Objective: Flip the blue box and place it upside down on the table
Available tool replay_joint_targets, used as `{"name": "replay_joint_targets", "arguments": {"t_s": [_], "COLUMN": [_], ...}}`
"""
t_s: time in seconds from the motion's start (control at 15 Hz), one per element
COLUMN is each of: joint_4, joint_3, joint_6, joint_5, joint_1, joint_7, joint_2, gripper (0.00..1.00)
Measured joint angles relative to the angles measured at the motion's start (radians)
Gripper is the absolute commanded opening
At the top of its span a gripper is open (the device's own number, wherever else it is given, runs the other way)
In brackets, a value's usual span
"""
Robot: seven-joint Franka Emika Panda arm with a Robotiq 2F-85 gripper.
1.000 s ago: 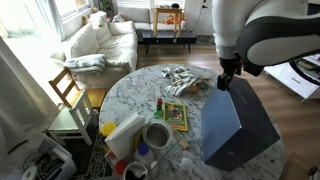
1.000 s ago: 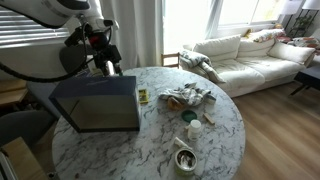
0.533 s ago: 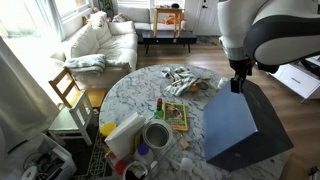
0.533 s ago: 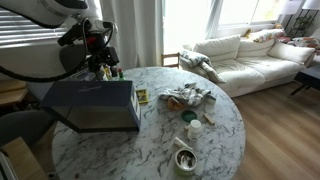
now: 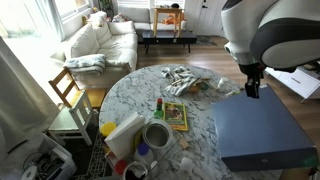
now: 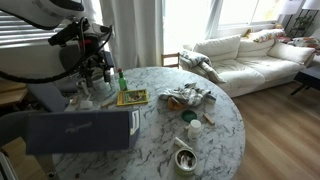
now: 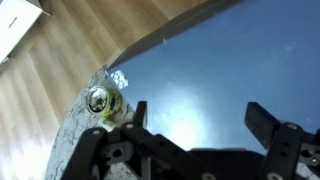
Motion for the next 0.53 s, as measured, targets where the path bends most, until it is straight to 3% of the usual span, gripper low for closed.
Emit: {"name": "replay_joint_targets", "arguments": {"t_s": [0.53], "joint_4": [-0.004], "joint_3": [-0.008], "joint_6": [-0.017], "joint_5": [0.002], "joint_1": [-0.002], "joint_7": [-0.011], "joint_2": [-0.008], "gripper": [1.0]}}
